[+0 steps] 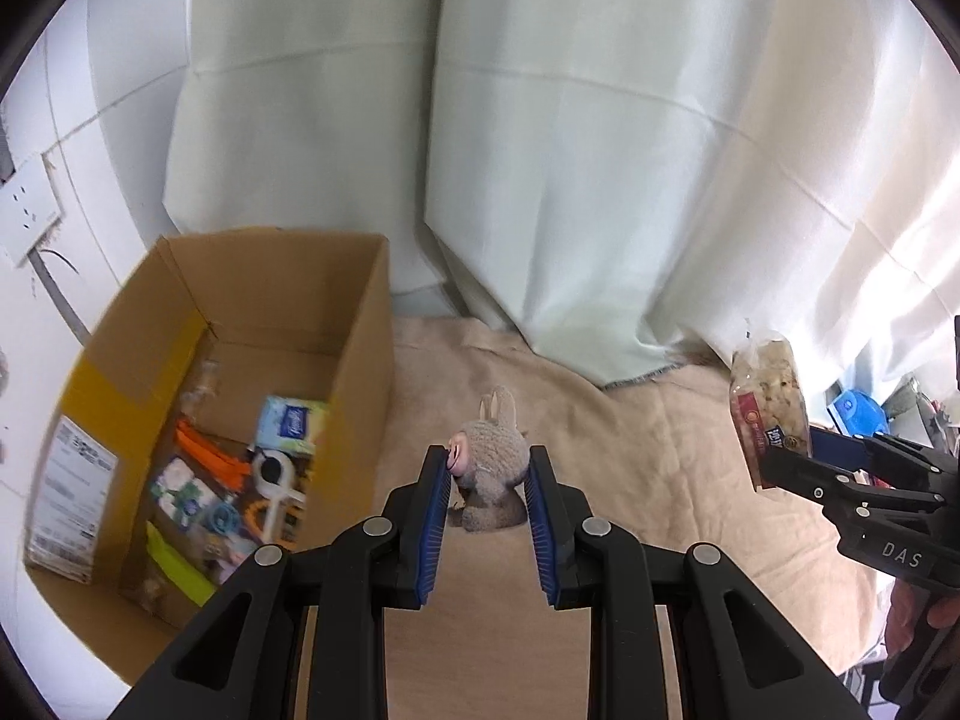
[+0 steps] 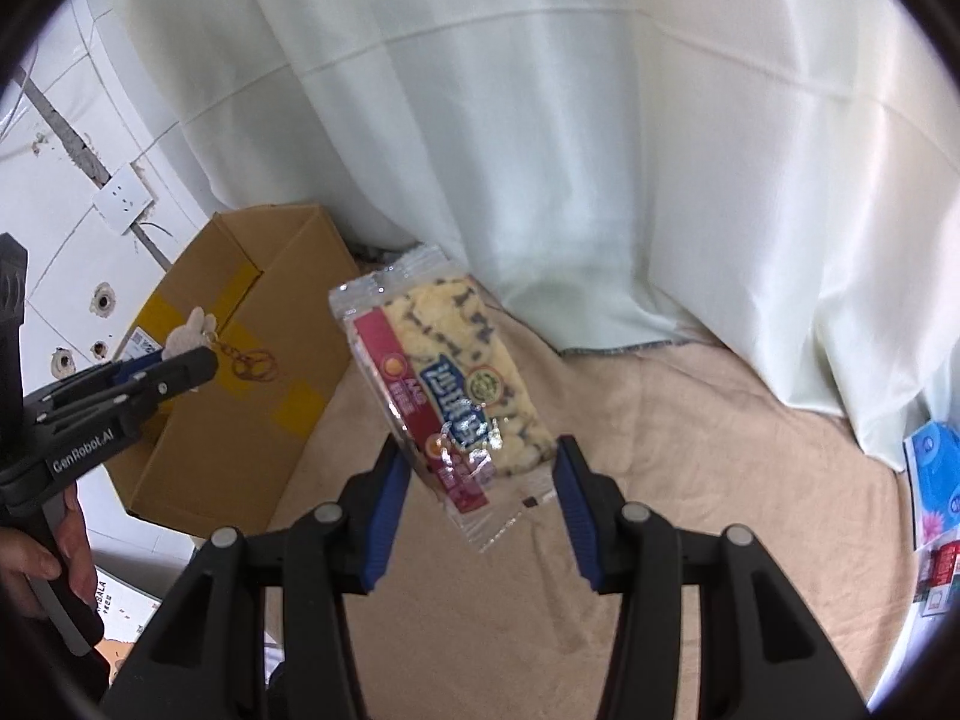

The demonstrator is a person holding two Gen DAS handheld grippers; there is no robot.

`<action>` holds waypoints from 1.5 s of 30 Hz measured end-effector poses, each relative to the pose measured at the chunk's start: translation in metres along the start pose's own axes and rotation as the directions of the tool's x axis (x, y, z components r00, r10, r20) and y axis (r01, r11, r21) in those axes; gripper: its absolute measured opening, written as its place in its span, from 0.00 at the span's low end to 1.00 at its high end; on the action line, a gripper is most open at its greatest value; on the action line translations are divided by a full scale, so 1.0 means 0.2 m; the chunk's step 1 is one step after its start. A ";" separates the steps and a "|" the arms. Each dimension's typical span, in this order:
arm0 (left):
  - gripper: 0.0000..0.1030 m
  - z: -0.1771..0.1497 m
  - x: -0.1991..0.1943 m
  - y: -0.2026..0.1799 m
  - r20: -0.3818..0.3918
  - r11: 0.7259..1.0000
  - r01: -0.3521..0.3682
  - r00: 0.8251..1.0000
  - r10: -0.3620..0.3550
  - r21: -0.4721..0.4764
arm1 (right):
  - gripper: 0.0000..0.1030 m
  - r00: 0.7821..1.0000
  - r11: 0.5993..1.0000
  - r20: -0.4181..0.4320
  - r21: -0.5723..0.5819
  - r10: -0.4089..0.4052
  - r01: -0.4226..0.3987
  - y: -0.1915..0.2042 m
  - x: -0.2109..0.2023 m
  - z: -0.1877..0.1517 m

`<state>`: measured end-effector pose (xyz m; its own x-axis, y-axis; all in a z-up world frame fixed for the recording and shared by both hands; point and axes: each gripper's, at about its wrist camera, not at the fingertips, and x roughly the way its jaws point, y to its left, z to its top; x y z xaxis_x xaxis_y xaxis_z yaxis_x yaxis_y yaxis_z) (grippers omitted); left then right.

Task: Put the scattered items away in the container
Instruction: 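Grasp the snack packet with right gripper while left holds pig keychain, then carry pig keychain and snack packet over the box and open both grippers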

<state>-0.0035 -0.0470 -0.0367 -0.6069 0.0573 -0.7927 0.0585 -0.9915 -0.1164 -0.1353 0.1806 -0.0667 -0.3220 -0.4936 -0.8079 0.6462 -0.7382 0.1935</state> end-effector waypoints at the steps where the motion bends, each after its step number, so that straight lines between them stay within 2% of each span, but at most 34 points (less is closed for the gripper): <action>1: 0.26 0.01 -0.02 0.02 0.007 1.000 -0.003 1.000 0.003 -0.001 | 0.51 1.000 1.000 0.008 -0.010 0.003 -0.003 0.01 0.00 0.02; 6: 0.26 0.10 -0.14 0.14 0.066 0.999 -0.048 0.997 0.048 -0.010 | 0.51 0.998 0.995 0.047 -0.087 0.047 -0.043 0.20 -0.01 0.17; 11: 0.26 0.13 -0.28 0.35 0.117 0.992 -0.110 0.986 0.117 -0.063 | 0.51 0.990 0.982 0.076 -0.161 0.116 -0.103 0.44 0.04 0.36; 17: 0.26 0.10 -0.31 0.66 0.112 0.970 -0.210 0.968 0.223 -0.122 | 0.51 0.984 0.957 0.054 -0.248 0.169 -0.151 0.77 0.19 0.48; 21: 0.26 0.05 -0.28 0.82 0.090 0.957 -0.245 0.961 0.261 -0.154 | 0.51 0.982 0.948 0.013 -0.262 0.190 -0.180 0.91 0.32 0.50; 30: 0.26 -0.06 -0.13 0.99 0.034 0.955 -0.225 0.971 0.236 -0.192 | 0.51 0.981 0.931 -0.075 -0.308 0.181 -0.195 1.16 0.59 0.47; 38: 0.26 -0.14 -0.02 1.03 0.000 0.955 -0.200 0.979 0.205 -0.219 | 0.52 0.979 0.924 -0.122 -0.330 0.162 -0.194 1.23 0.69 0.45; 45: 0.26 -0.13 -0.01 1.04 -0.006 0.952 -0.199 0.979 0.203 -0.231 | 0.52 0.980 0.921 -0.125 -0.340 0.153 -0.188 1.25 0.72 0.47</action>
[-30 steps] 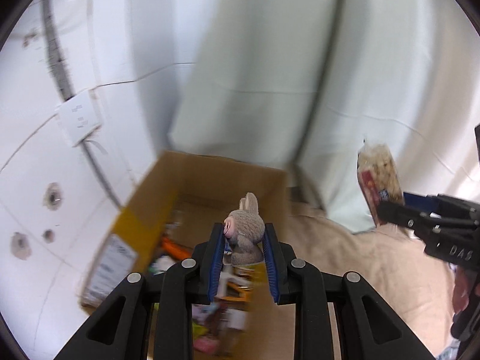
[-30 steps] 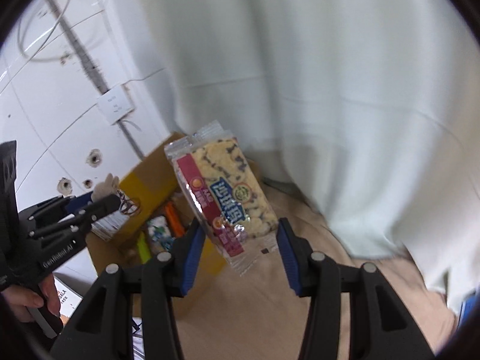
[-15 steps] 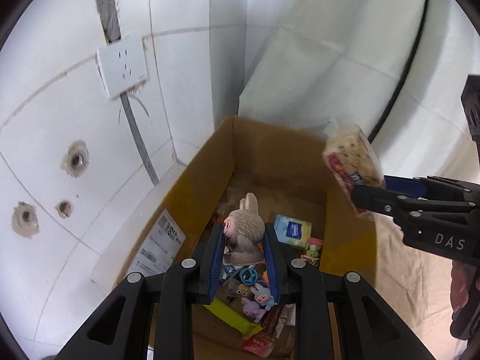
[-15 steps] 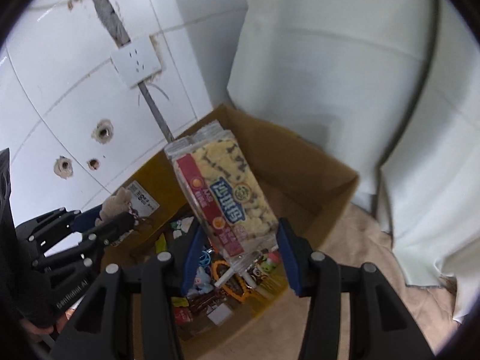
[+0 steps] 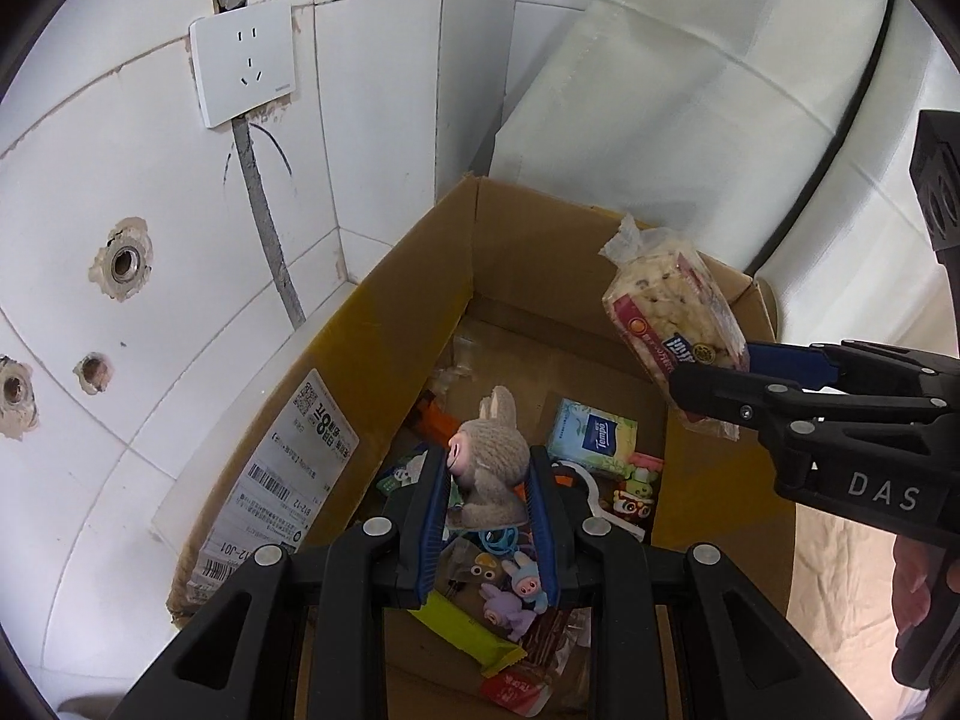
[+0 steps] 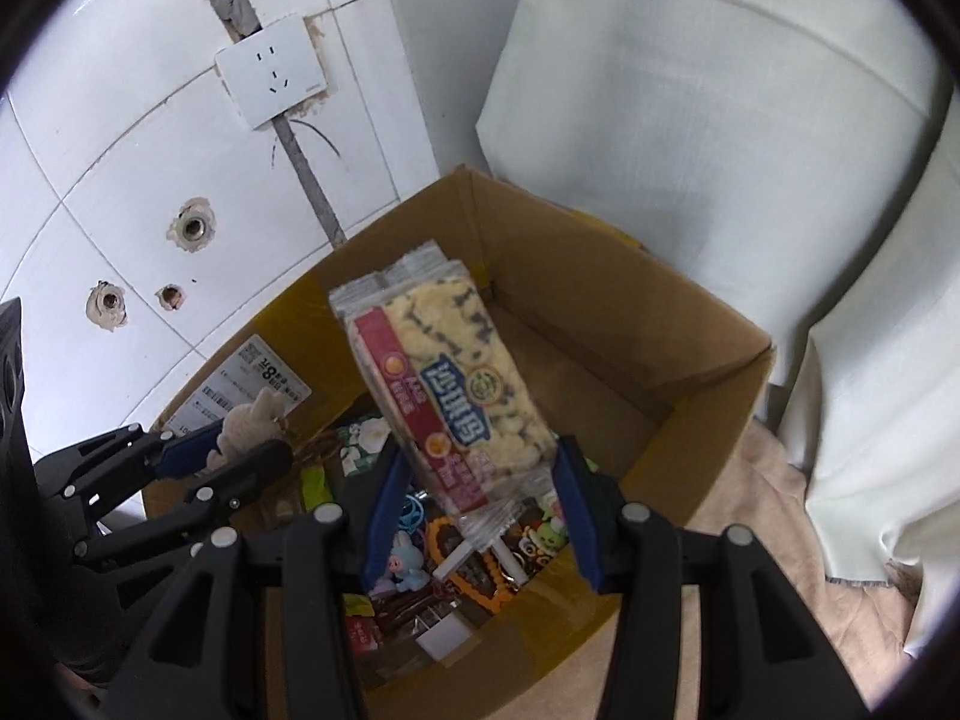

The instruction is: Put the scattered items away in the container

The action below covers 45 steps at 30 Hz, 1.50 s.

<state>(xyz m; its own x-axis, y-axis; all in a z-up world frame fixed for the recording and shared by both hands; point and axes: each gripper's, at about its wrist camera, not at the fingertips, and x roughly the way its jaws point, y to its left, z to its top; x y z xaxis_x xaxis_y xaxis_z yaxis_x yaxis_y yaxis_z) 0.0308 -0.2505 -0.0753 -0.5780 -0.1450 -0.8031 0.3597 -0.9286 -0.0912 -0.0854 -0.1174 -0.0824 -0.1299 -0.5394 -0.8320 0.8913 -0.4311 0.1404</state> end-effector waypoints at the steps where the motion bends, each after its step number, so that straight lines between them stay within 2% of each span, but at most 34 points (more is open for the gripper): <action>1: 0.26 0.00 0.00 0.00 0.002 1.000 0.000 1.000 0.000 -0.002 | 0.52 1.000 1.000 0.001 -0.002 -0.003 0.003 0.00 0.00 0.00; 3: 0.26 0.01 0.00 -0.01 -0.001 1.000 -0.002 1.000 0.002 -0.005 | 0.60 1.000 1.000 -0.007 -0.007 -0.022 0.022 -0.01 0.00 0.01; 5: 0.26 0.01 0.00 -0.01 0.003 1.000 0.001 1.000 -0.001 -0.010 | 0.87 0.999 0.999 0.001 0.010 -0.051 0.051 -0.03 -0.01 0.01; 7: 0.26 0.01 -0.01 -0.02 0.009 1.000 -0.001 1.000 0.001 -0.007 | 0.89 0.998 0.998 0.031 0.030 -0.060 0.059 -0.04 -0.04 0.01; 10: 0.26 0.02 0.00 -0.04 0.003 1.000 -0.002 1.000 0.002 0.002 | 1.00 0.994 0.995 0.047 0.019 -0.102 0.102 -0.05 -0.07 0.00; 15: 0.26 0.02 0.00 -0.06 0.000 1.000 -0.003 1.000 0.003 0.011 | 1.00 0.987 0.990 0.073 0.040 -0.141 0.138 -0.11 -0.13 -0.02; 18: 0.27 0.04 0.03 -0.09 -0.040 0.999 -0.001 0.999 0.003 0.041 | 1.00 0.985 0.986 0.065 0.065 -0.160 0.156 -0.15 -0.17 -0.04; 20: 0.31 0.04 0.04 -0.11 -0.041 0.999 -0.010 0.999 0.011 0.036 | 1.00 0.982 0.983 0.074 0.079 -0.175 0.169 -0.17 -0.19 -0.06; 21: 0.45 0.04 0.03 -0.11 -0.032 1.000 -0.011 0.999 0.011 0.025 | 1.00 0.981 0.981 0.080 0.082 -0.179 0.173 -0.18 -0.21 -0.06; 22: 0.75 0.05 0.03 -0.10 -0.031 1.000 0.001 1.000 -0.001 0.014 | 1.00 0.980 0.981 0.082 0.085 -0.183 0.176 -0.19 -0.22 -0.07; 23: 0.92 0.05 0.03 -0.10 -0.033 1.000 0.019 0.999 -0.019 0.004 | 1.00 0.978 0.979 0.085 0.091 -0.188 0.180 -0.20 -0.24 -0.09; 24: 1.00 0.05 0.02 -0.11 -0.027 0.999 0.036 0.999 -0.036 -0.004 | 1.00 0.977 0.978 0.088 0.095 -0.193 0.184 -0.21 -0.26 -0.10; 31: 1.00 0.03 0.00 -0.17 -0.018 1.000 0.025 1.000 -0.025 -0.004 | 1.00 0.968 0.968 0.108 0.129 -0.227 0.213 -0.27 -0.37 -0.18; 34: 1.00 0.03 -0.04 -0.20 -0.008 0.999 0.041 0.999 -0.041 -0.012 | 1.00 0.962 0.961 0.129 0.174 -0.239 0.216 -0.32 -0.45 -0.22; 36: 1.00 0.03 -0.08 -0.23 0.005 0.997 0.076 0.997 -0.076 -0.020 | 1.00 0.958 0.954 0.142 0.205 -0.250 0.218 -0.36 -0.50 -0.25; 45: 1.00 0.08 -0.27 -0.53 0.053 0.995 0.075 0.995 -0.079 0.063 | 1.00 0.914 0.884 0.160 0.359 -0.374 0.299 -0.57 -0.86 -0.45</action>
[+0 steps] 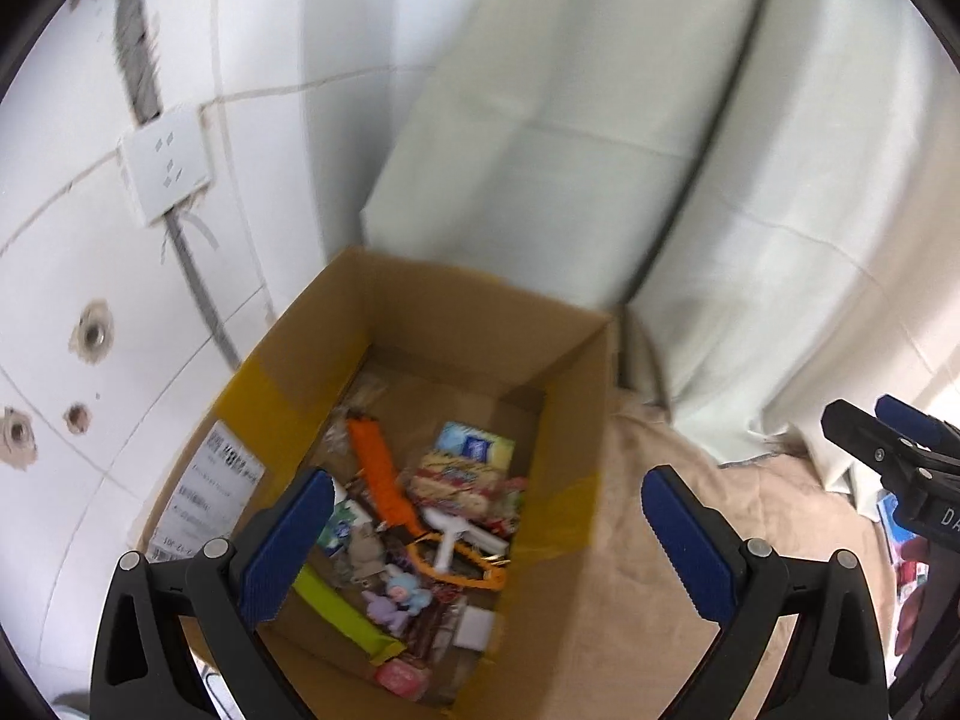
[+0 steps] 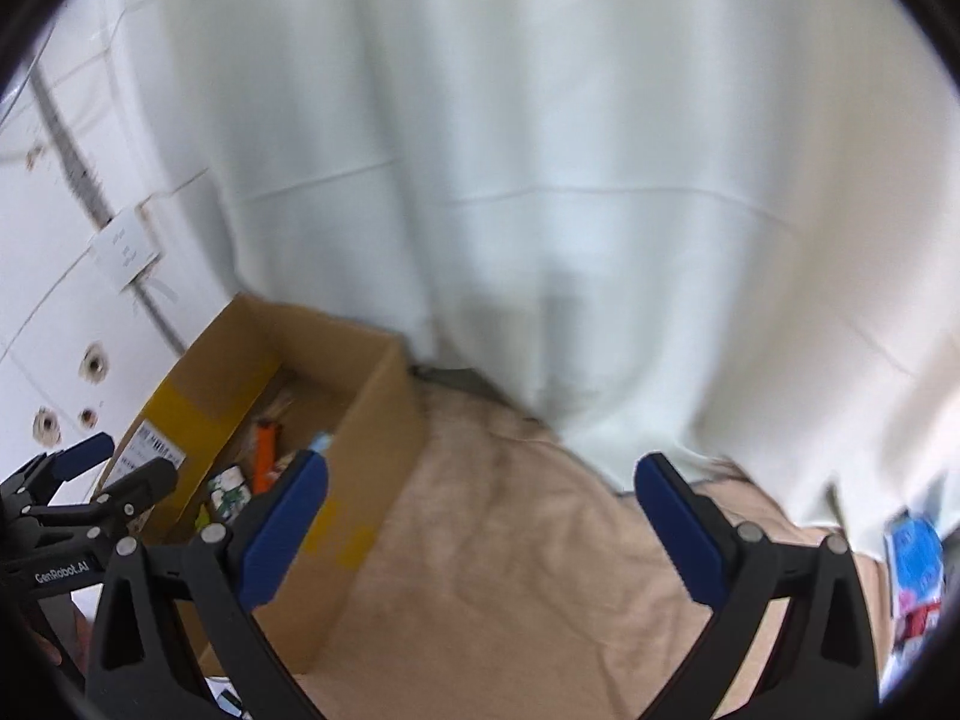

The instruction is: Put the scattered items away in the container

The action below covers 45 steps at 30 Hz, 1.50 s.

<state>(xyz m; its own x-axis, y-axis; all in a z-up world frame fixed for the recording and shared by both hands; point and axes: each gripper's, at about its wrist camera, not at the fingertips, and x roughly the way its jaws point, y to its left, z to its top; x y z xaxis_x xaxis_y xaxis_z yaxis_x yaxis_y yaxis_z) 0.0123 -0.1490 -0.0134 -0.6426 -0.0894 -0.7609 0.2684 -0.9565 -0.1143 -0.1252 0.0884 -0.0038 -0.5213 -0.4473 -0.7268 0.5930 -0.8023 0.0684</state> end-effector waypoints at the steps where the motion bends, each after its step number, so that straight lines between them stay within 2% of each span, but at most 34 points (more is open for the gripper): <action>1: 1.00 0.01 -0.02 -0.04 0.009 1.000 0.005 1.000 -0.005 0.008 | 1.00 1.000 1.000 0.006 0.013 -0.016 0.016 -0.04 -0.04 0.00; 9: 1.00 0.02 -0.06 -0.39 0.018 0.996 0.043 0.999 -0.045 0.076 | 1.00 0.989 0.985 0.030 0.102 -0.144 0.141 -0.37 -0.29 -0.11; 15: 1.00 -0.03 -0.09 -0.64 0.022 0.986 0.086 0.996 -0.090 0.143 | 1.00 0.973 0.963 0.003 0.148 -0.230 0.227 -0.55 -0.40 -0.25; 21: 1.00 -0.11 -0.13 -0.80 0.037 0.973 0.087 0.995 -0.097 0.215 | 1.00 0.956 0.938 -0.019 0.186 -0.292 0.291 -0.61 -0.44 -0.40; 26: 1.00 -0.18 -0.16 -0.83 0.060 0.970 0.074 0.994 -0.090 0.232 | 1.00 0.956 0.927 -0.043 0.235 -0.289 0.291 -0.64 -0.45 -0.50; 31: 1.00 -0.23 -0.15 -0.81 0.040 0.968 0.082 0.995 -0.094 0.238 | 1.00 0.956 0.923 -0.051 0.251 -0.290 0.293 -0.63 -0.44 -0.56; 38: 1.00 -0.31 -0.12 -0.80 0.006 0.965 0.081 0.996 -0.085 0.250 | 1.00 0.953 0.926 -0.059 0.226 -0.297 0.302 -0.59 -0.44 -0.59; 45: 1.00 -0.32 -0.14 -0.80 0.014 0.962 0.073 0.997 -0.080 0.262 | 1.00 0.953 0.927 -0.067 0.220 -0.297 0.304 -0.59 -0.44 -0.59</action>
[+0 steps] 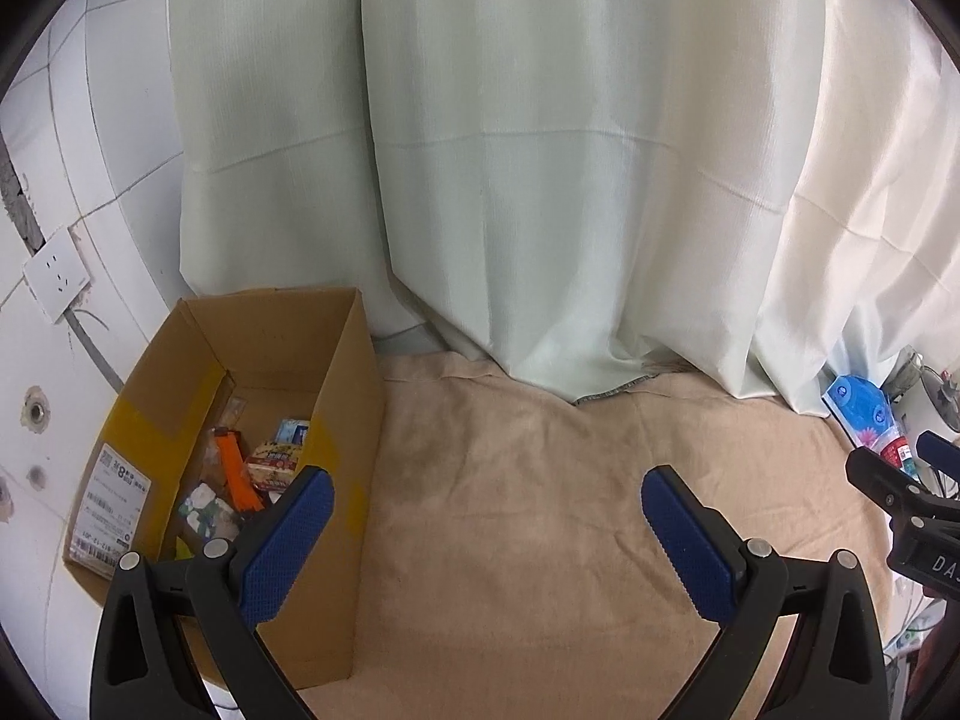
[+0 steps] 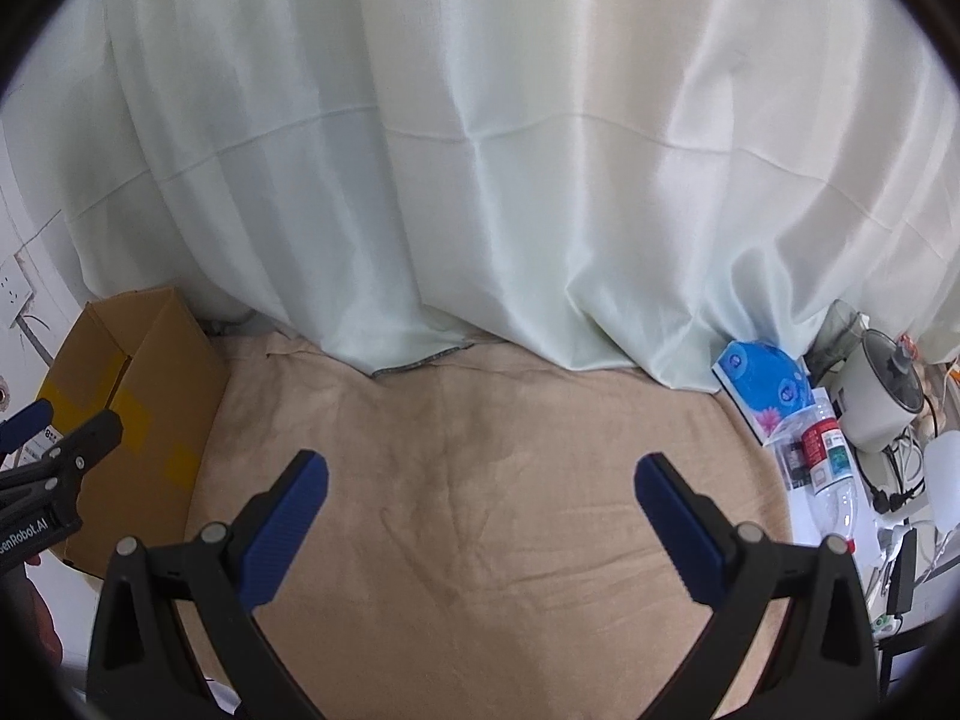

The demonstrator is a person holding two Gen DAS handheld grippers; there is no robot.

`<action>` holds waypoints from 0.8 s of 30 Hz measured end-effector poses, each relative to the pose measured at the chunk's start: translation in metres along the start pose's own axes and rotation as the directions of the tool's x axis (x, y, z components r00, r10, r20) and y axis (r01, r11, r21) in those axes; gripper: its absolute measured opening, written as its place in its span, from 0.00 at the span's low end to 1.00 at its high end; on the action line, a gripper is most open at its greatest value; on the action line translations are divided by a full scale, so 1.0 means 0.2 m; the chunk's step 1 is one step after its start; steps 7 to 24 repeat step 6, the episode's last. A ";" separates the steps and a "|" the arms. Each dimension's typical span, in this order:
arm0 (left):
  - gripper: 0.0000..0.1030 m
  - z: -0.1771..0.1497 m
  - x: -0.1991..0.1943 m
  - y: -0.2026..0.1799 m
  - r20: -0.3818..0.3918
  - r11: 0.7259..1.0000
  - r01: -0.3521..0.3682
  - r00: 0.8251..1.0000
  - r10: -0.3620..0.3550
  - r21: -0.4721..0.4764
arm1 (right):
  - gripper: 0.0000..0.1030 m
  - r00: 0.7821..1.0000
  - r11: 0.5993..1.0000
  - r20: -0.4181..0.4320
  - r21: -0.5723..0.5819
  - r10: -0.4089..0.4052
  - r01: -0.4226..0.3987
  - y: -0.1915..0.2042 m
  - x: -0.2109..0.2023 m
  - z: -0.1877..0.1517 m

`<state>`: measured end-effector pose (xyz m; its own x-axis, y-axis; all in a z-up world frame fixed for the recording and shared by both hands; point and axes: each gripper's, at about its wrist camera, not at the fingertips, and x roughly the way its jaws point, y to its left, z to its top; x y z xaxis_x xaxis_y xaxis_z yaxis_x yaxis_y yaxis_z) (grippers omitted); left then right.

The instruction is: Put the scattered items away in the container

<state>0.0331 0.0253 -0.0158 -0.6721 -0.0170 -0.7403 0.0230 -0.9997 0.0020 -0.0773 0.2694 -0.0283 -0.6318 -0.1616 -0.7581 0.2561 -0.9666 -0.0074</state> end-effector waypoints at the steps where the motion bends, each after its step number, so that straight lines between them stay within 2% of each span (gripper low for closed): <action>1: 1.00 0.00 0.00 0.00 -0.001 1.000 -0.004 1.000 0.004 -0.002 | 1.00 1.000 1.000 -0.002 0.000 -0.001 0.001 0.00 0.00 0.00; 6: 1.00 0.02 0.00 0.02 0.002 1.000 -0.014 1.000 0.014 -0.027 | 1.00 1.000 1.000 0.001 0.004 -0.006 0.006 -0.01 0.00 0.00; 24: 1.00 0.02 0.00 0.02 0.002 1.000 -0.014 1.000 0.014 -0.027 | 1.00 1.000 1.000 0.001 0.004 -0.006 0.006 -0.01 0.00 0.00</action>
